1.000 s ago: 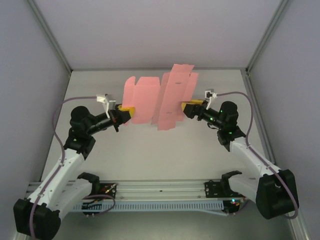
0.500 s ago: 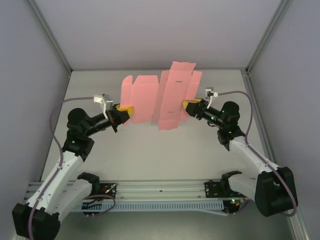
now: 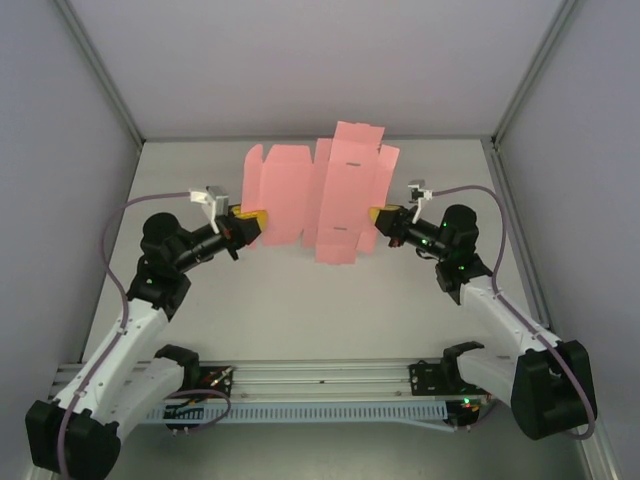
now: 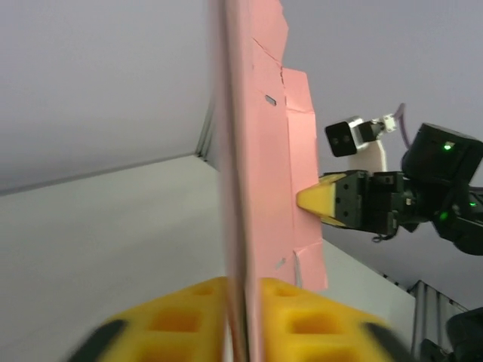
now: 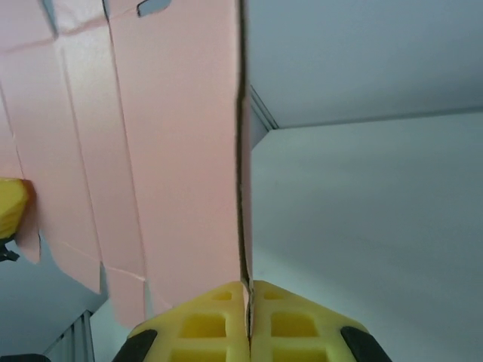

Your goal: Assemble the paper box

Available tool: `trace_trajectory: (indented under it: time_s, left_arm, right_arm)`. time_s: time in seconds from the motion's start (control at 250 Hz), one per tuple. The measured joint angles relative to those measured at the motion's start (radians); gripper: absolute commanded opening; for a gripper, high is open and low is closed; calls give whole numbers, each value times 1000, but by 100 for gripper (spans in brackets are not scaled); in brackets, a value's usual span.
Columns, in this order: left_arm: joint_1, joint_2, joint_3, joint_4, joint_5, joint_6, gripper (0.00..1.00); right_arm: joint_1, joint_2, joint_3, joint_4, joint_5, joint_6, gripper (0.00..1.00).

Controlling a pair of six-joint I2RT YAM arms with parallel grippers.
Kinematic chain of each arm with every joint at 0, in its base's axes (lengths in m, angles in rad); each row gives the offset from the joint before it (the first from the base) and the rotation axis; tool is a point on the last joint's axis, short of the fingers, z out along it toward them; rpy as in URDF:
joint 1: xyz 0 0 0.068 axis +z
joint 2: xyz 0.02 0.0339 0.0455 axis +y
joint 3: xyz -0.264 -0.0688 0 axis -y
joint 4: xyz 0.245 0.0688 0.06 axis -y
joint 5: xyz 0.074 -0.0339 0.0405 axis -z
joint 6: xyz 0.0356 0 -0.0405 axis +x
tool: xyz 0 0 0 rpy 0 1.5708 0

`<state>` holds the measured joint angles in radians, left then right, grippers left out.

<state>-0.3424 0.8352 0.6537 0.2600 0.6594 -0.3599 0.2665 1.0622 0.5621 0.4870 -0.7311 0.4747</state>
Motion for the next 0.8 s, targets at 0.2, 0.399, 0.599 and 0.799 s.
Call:
trace_trajectory:
  time_s: [0.2, 0.399, 0.599, 0.799]
  left_arm:
    - [0, 61, -1, -74, -140, -2, 100]
    - [0, 190, -1, -202, -341, -28, 100]
    - [0, 331, 0, -281, -486, -55, 100]
    - [0, 360, 0, -307, -533, -61, 100]
  right_arm:
    - [22, 48, -6, -105, 58, -50, 0]
    - [70, 148, -114, -114, 152, -66, 0]
    - [111, 273, -80, -221, 247, -139, 0]
    - [230, 351, 163, -480, 488, -350, 0]
